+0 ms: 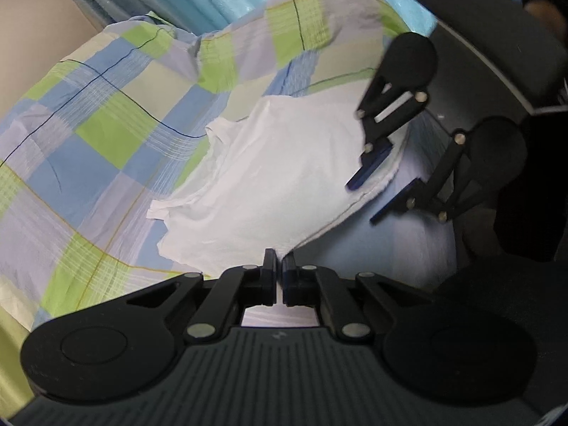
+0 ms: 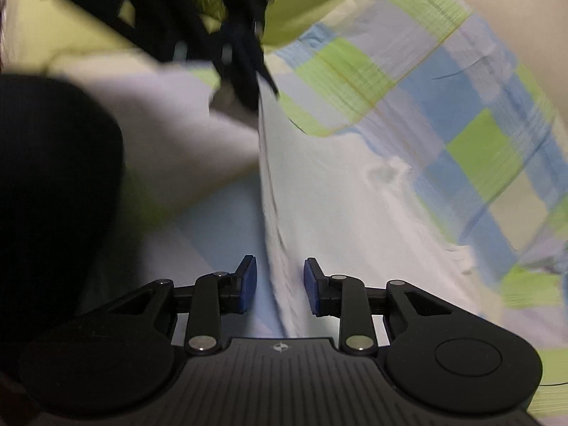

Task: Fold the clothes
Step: 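Lift the grasped side with both grippers and fold it over toward the straps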

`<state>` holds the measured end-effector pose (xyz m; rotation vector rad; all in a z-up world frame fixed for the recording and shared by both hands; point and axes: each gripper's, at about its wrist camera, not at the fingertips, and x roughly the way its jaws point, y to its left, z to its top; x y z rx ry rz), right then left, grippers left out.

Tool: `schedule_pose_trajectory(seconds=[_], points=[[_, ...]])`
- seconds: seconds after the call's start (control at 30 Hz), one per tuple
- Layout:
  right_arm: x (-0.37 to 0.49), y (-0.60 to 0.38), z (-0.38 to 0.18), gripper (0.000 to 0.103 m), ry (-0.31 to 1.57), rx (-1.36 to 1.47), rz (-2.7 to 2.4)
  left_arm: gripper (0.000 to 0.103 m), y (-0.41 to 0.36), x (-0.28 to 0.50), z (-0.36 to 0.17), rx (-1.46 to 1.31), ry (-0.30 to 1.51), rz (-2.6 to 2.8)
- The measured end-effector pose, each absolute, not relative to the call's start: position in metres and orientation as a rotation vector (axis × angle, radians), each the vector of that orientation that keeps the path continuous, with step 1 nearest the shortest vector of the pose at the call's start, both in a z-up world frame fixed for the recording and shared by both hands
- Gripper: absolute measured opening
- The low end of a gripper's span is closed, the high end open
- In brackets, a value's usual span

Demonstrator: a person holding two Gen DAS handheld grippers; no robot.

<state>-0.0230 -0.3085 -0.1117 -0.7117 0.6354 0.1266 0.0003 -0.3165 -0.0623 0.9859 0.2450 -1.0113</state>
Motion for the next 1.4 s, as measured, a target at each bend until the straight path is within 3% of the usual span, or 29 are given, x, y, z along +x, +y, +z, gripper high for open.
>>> schedule_pose_trajectory(seconds=[0.53,0.6,0.63,0.7,1.07,1.4], points=[[-0.069,-0.411,-0.142,0.021,0.727,-0.968,-0.124,0.002,-0.310,0.010,-0.061,1.020,0.241,-1.000],[-0.072,-0.413,-0.144,0.016,0.729,-0.975,-0.114,0.002,-0.311,0.011,-0.062,1.030,0.238,-0.999],[-0.073,-0.414,-0.144,0.002,0.729,-0.974,-0.107,0.002,-0.311,0.012,-0.062,1.033,0.237,-0.997],[-0.075,-0.414,-0.141,0.000,0.733,-0.957,-0.104,0.002,-0.312,0.016,-0.061,1.038,0.235,-0.992],[-0.110,-0.396,-0.048,0.000,0.655,-0.902,-0.144,0.002,-0.278,-0.009,-0.012,1.083,0.153,-0.987],[-0.183,-0.337,-0.026,0.000,0.739,-0.881,-0.033,0.002,-0.219,-0.081,-0.013,1.134,0.233,-1.060]])
